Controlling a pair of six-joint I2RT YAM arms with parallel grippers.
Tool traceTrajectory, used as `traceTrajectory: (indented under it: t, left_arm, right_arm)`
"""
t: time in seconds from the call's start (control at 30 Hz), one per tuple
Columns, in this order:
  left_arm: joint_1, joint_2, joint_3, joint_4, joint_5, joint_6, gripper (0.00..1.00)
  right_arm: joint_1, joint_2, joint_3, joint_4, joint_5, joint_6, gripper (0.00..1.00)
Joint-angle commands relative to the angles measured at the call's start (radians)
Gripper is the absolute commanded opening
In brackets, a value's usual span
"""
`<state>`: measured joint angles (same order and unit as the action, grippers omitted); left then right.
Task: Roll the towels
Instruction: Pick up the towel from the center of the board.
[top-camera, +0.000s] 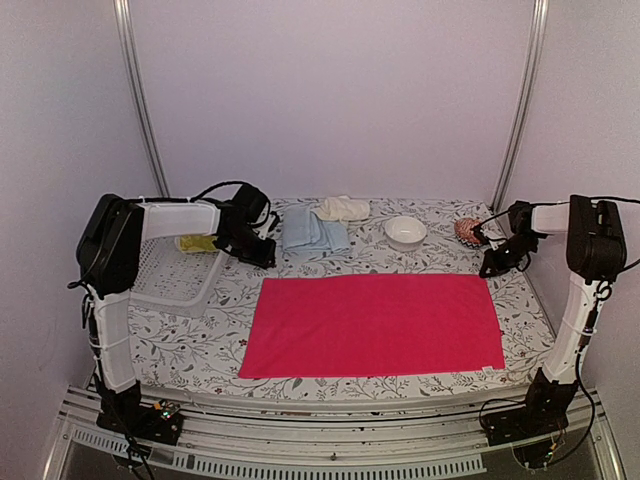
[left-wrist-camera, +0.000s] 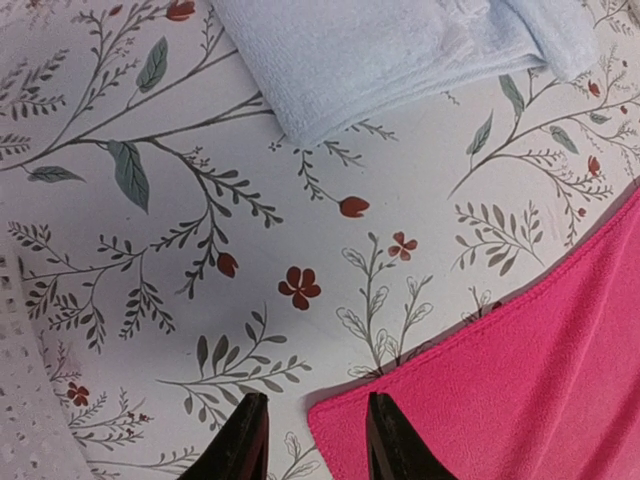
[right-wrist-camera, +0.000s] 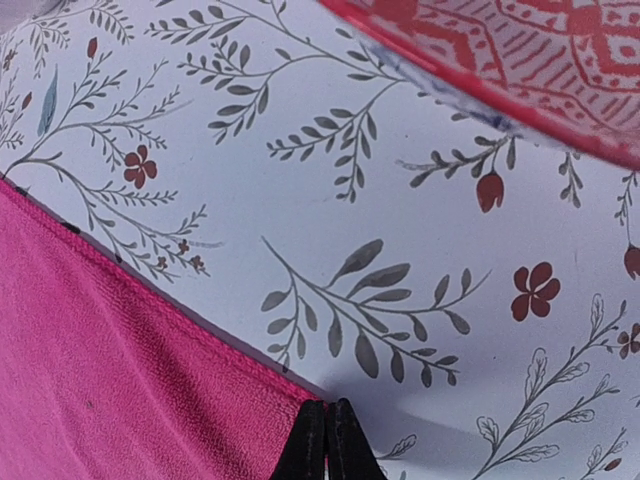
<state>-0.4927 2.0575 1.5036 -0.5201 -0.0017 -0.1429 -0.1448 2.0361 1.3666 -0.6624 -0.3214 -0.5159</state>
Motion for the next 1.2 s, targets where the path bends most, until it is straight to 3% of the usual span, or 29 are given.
traceTrajectory:
  t: [0.0,0.4,0.8,1.17]
  left_arm:
    - [-0.006,0.018,-0.012,0.032,-0.056,-0.024,0.37]
    - [-0.007,0.064,0.010,0.015,-0.017,-0.076,0.41]
    - [-0.016,0.124,0.077,-0.125,-0.060,-0.069,0.34]
    - [-0.021,0.101,0.084,-0.142,-0.037,-0.050,0.28]
  right_arm:
    - [0.006,0.040,-0.005,0.066,0.041,0.022,0.03]
    - [0.019,0.075,-0.012,0.109,0.077,-0.010,0.03]
    - [0.068,0.082,-0.021,0.111,0.079,-0.025,0.03]
    - [0.071,0.081,-0.028,0.110,0.075,-0.033,0.03]
